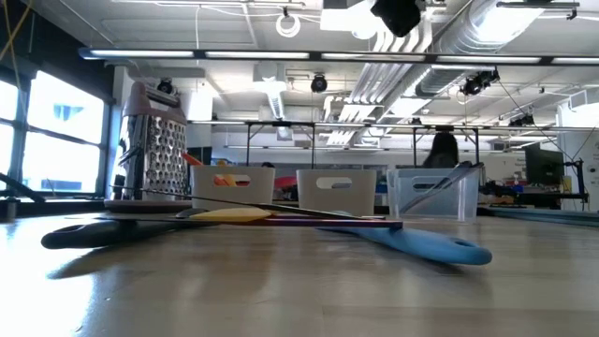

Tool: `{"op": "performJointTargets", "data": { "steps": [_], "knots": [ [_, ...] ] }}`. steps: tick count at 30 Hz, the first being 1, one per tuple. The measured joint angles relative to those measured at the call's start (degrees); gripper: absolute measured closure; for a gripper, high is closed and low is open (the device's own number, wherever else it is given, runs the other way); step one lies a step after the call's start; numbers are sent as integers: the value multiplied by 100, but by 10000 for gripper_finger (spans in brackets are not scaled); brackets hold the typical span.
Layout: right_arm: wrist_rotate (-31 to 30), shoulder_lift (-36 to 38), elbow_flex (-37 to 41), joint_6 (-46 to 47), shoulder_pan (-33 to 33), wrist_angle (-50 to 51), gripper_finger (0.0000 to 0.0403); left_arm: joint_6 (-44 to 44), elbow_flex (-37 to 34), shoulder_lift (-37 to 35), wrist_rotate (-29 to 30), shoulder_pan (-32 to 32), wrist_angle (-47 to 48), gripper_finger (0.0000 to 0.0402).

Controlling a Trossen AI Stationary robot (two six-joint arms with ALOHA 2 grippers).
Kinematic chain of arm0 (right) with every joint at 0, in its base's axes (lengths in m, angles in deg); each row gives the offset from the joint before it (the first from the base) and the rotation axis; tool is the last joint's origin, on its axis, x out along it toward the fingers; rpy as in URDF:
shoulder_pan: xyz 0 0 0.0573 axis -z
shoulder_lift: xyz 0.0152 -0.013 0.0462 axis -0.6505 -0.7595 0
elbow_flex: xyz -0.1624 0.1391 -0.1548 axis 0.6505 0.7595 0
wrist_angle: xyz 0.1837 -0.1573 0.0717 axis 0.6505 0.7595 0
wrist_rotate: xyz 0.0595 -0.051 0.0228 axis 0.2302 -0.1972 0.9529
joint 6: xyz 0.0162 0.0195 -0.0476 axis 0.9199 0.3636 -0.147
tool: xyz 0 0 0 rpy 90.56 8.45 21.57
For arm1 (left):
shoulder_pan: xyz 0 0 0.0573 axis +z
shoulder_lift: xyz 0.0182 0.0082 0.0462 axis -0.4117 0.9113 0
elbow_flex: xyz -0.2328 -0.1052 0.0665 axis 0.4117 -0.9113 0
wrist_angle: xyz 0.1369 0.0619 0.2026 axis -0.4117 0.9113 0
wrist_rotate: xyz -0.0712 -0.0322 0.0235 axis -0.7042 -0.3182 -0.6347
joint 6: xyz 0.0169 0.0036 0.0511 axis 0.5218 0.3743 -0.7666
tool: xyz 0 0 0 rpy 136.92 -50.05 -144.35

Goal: Pick & Place Kitchen Items
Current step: Put the blue table knife into the transparent bin

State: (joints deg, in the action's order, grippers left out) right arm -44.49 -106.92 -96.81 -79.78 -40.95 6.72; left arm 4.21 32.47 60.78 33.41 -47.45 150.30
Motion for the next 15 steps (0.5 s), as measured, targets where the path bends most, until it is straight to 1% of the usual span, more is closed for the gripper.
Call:
{"op": "performJointTargets", "data": {
  "steps": [3, 6, 9, 15],
  "knots": [
    [-428, -291, -1, 188, -171, -293, 176, 286, 0, 0, 149, -333, 215, 218],
    [-768, -534, 0, 419, -310, -537, 176, 542, 0, 0, 119, -632, 434, 218],
    [-925, -815, 0, 473, -445, -882, 176, 817, 0, 0, 0, -948, 618, 218],
    [-867, -1647, -1, 427, -731, -1900, 176, 1247, 0, 0, -95, -1550, 709, 218]
  ]
}}
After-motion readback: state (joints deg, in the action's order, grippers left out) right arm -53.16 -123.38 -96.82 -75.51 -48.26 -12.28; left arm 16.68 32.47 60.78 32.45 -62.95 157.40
